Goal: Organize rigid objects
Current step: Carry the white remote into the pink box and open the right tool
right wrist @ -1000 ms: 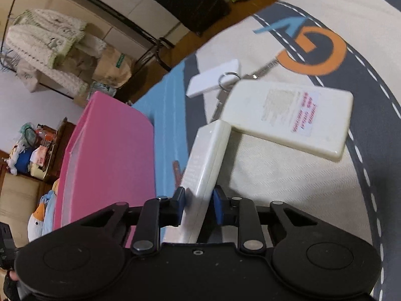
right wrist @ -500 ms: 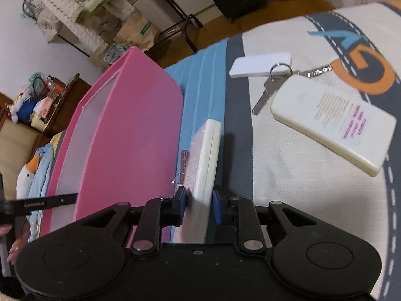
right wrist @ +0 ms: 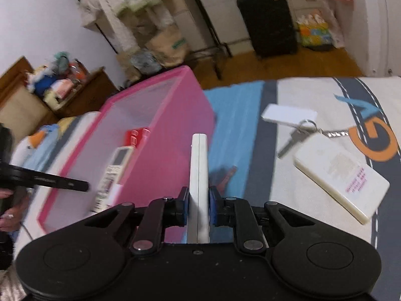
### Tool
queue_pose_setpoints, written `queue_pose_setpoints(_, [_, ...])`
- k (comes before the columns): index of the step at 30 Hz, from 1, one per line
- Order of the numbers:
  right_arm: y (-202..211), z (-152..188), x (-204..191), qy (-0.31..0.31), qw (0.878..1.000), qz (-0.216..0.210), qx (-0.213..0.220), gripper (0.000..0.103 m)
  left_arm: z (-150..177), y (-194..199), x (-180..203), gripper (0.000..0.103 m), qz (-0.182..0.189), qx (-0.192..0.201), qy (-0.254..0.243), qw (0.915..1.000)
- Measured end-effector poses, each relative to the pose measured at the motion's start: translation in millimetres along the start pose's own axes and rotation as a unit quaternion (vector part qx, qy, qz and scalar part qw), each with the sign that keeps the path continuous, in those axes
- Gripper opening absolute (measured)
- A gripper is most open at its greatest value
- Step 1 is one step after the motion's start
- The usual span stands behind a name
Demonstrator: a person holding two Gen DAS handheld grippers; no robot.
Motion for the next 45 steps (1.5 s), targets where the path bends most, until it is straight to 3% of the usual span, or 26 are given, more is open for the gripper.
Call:
queue_pose_setpoints(3, [15.6, -13.6, -11.9, 0.045, 0.998, 0.028, 0.03, 0.02, 0.3, 2.0, 0.7, 0.012, 0.001, 0.005, -0.004, 1.0])
queue_pose_setpoints(9, [56.7, -45.3, -71.0, 0.124, 0.987, 0.017, 0.1, 0.02, -0.2, 3.2, 2.7, 0.009, -0.006, 0.011, -0.016, 0.9998])
queue_pose_setpoints(13, [55.9, -44.1, -131.8, 0.157, 0.983, -0.06, 0.071, 0.02, -0.4, 5.6, 3.0, 0.009, -0.004, 0.014, -0.017, 0.9998])
queue_pose_setpoints(15, [42.4, -39.9, -149.1, 0.174, 0.981, -0.064, 0.056, 0.02, -0.2, 5.7, 2.7, 0.009, -0.002, 0.014, -0.014, 0.9998])
queue_pose_setpoints(17, [20.3, -34.8, -156.7, 0.207, 0.977, -0.031, 0.037, 0.02, -0.1, 6.0, 2.8, 0.009, -0.002, 0.014, -0.014, 0.9998])
queue_pose_setpoints(20, [-12.6, -26.5, -157.0, 0.294, 0.954, 0.062, 0.006, 0.02, -0.7, 6.1, 1.9, 0.009, 0.0, 0.014, -0.012, 0.9998])
queue_pose_setpoints(24, [-44.1, -18.5, -149.0, 0.368, 0.919, 0.133, -0.044, 0.02, -0.7, 6.6, 2.2, 0.009, 0.002, 0.013, -0.012, 0.9998])
queue_pose_setpoints(27, [-59.8, -16.1, -142.3, 0.377, 0.911, 0.15, -0.079, 0.02, -0.4, 7.0, 3.0, 0.009, 0.002, 0.015, -0.019, 0.9997])
queue_pose_setpoints(29, [-64.1, -13.3, -148.7, 0.409, 0.896, 0.156, -0.078, 0.02, -0.6, 6.7, 2.3, 0.01, 0.004, 0.015, -0.018, 0.9997])
queue_pose_setpoints(34, [-71.7, -6.3, -162.9, 0.442, 0.878, 0.155, -0.102, 0.021, -1.0, 7.3, 2.0, 0.01, 0.007, 0.014, -0.014, 0.9998])
queue_pose_setpoints(38, [-75.3, 4.4, -164.7, 0.411, 0.891, 0.15, -0.119, 0.026, -1.7, 7.4, 1.5, 0.011, 0.011, 0.014, -0.012, 0.9998])
queue_pose_setpoints(41, [-75.1, 7.6, -168.0, 0.408, 0.895, 0.134, -0.121, 0.033, -2.2, 6.9, 0.7, 0.011, 0.014, 0.013, -0.012, 0.9998])
queue_pose_setpoints(45, [-78.8, 7.6, -164.9, 0.339, 0.925, 0.088, -0.145, 0.05, -2.1, 6.8, 0.2, 0.011, 0.014, 0.013, -0.01, 0.9998])
Point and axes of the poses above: each gripper's, at about its wrist camera, not at the fingertips, and y roughly against the way its jaws point, x to its right, z to its underside, the point moved 10 cm from there along -y, roughly the way its jaws point, and after that the axes turned 2 degrees about -z, right-handed, at the moved point
